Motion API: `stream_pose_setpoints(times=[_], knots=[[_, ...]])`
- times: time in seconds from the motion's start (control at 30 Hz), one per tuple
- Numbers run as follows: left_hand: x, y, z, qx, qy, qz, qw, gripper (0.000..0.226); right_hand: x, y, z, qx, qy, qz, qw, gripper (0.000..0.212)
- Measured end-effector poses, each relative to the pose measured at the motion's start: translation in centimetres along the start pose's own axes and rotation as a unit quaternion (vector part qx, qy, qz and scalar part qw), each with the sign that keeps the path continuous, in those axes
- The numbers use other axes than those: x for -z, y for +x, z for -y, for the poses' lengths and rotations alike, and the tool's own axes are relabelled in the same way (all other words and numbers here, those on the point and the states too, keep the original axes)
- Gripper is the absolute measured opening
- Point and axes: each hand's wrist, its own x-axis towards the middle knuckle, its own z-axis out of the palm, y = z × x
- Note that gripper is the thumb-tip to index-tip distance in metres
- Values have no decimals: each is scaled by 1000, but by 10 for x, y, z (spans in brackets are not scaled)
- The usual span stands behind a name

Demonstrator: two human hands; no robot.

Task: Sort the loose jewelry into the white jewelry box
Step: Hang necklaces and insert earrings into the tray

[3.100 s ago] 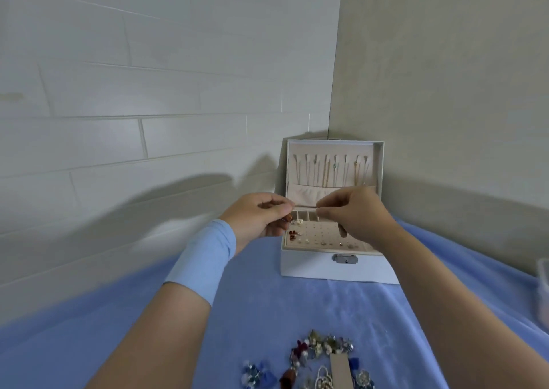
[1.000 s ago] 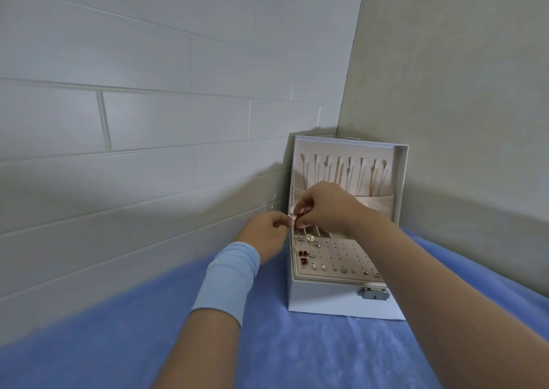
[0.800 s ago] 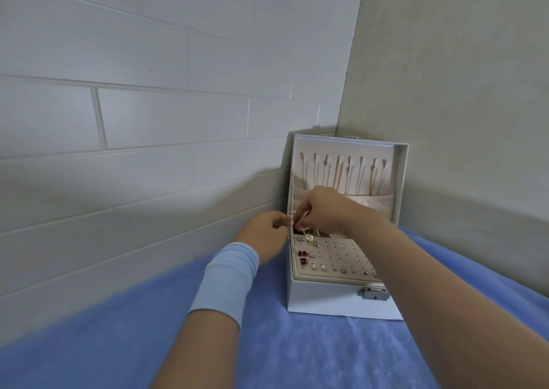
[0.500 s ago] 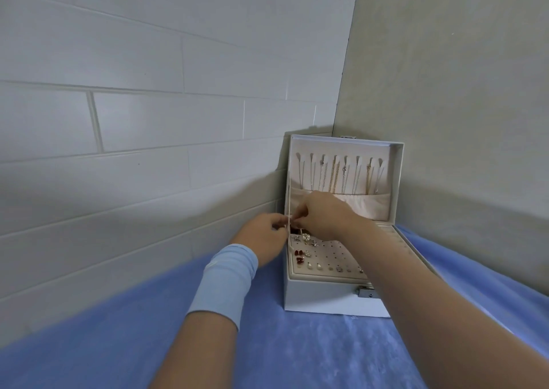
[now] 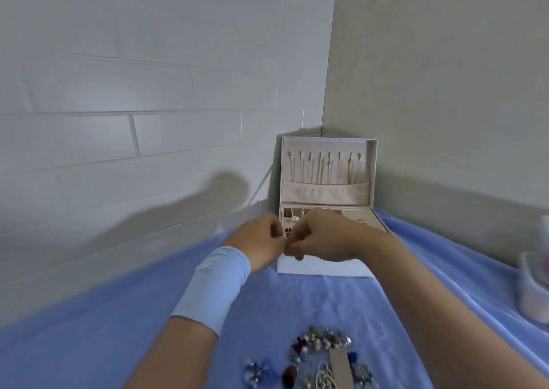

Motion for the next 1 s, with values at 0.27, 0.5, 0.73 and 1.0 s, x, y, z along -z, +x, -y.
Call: stream_pose_setpoints(times=[0.27,0.5,0.73,1.0], knots=[[-2,-72,-1,19,68,208,976,7,-34,-49,6,-30,-4,160,987,16],[1,-95,-1,49,119,271,954,36,-51,-60,2,-29,-3,155,988,17],[-5,-98,-16,21,167,284,944,22,-47,-63,-10,7,150,93,984,13],[17,-88,0,-11,42,274,961,11,-50,-59,-17,6,256,47,966,19]])
